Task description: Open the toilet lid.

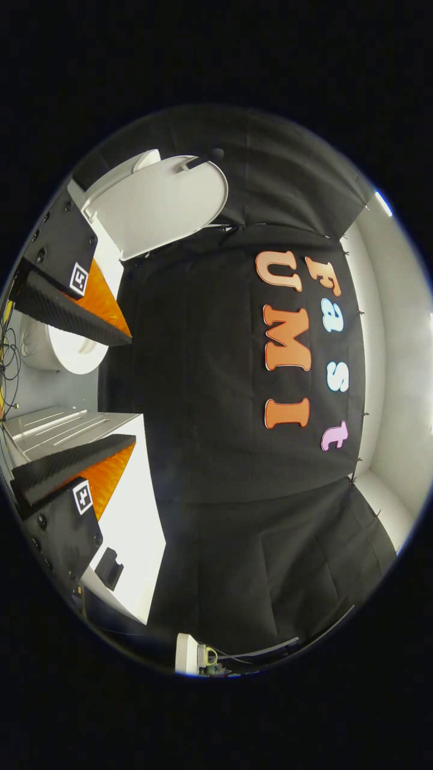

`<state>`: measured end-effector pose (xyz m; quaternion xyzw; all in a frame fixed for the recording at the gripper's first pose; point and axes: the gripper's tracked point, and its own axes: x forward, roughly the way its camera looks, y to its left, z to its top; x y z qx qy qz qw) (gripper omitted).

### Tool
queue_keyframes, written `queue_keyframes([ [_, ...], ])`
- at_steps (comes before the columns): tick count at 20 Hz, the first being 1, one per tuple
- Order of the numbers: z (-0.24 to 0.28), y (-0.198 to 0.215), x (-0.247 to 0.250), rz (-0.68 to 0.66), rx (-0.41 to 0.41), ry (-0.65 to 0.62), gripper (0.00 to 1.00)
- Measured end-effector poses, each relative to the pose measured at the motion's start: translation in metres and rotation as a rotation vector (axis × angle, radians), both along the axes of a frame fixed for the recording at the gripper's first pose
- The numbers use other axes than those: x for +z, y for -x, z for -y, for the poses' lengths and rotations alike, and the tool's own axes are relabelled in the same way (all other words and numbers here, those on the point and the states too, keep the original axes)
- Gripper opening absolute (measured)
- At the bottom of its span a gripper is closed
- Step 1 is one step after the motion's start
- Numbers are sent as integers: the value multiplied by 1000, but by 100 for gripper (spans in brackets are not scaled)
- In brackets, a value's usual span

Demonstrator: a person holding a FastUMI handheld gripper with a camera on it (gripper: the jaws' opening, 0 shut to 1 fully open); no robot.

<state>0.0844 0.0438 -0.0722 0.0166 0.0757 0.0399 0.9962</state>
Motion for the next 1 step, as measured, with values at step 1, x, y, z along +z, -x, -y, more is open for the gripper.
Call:
queue_keyframes([
  [1, 0, 1, 0, 0, 0, 1, 95],
])
